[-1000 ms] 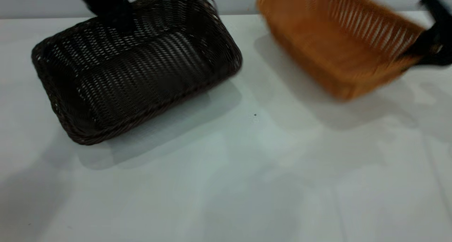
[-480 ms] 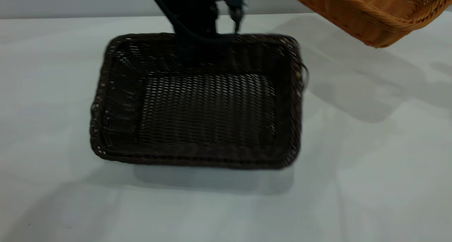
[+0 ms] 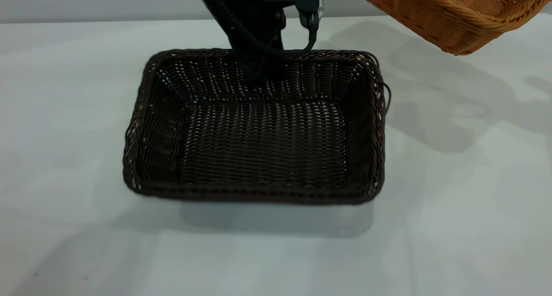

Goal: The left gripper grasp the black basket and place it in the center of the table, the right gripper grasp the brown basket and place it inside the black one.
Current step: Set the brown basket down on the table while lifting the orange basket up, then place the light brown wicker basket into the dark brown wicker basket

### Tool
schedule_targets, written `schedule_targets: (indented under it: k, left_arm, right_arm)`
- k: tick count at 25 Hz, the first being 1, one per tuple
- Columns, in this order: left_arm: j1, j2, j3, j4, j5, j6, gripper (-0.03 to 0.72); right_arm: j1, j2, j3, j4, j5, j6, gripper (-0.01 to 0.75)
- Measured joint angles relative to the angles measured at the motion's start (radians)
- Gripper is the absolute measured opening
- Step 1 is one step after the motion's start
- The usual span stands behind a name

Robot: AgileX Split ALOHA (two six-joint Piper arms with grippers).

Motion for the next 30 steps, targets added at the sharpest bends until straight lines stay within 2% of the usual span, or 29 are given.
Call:
schedule_targets:
  k: [3,6,9,13,17,22,26,30]
  left_arm:
    - [0.000,0.000,0.000,-0.002,-0.037,-0.005,0.419]
    - [0.002,-0.003,0.000,-0.005,-0.077,-0.028,0.510]
    - [0.028,-0.043,0.000,-0.006,-0.068,-0.125,0.540]
    - [0.145,-0.166,0.000,-0.006,0.044,-0.265,0.545]
    - [0.305,-0.267,0.000,-0.005,0.197,-0.368,0.545]
    - [0.452,-0.316,0.000,-0.003,0.272,-0.483,0.546]
    - [0.515,-0.318,0.000,-0.001,0.290,-0.531,0.546]
    - [0.524,-0.318,0.000,-0.001,0.301,-0.539,0.547]
  right_arm:
    - [0.000,0.000,0.000,0.000,0.011,-0.001,0.069]
    - [0.000,0.000,-0.011,-0.008,0.036,-0.002,0.069]
    - [0.002,-0.007,-0.023,-0.032,0.066,-0.002,0.069]
    - [0.034,-0.062,-0.024,-0.105,0.086,0.031,0.069]
    - [0.130,-0.109,-0.029,-0.212,0.111,0.110,0.069]
    - [0.303,-0.117,-0.029,-0.299,0.123,0.181,0.069]
    - [0.441,-0.117,-0.029,-0.345,0.125,0.235,0.069]
    - [0.533,-0.109,-0.029,-0.386,0.096,0.283,0.069]
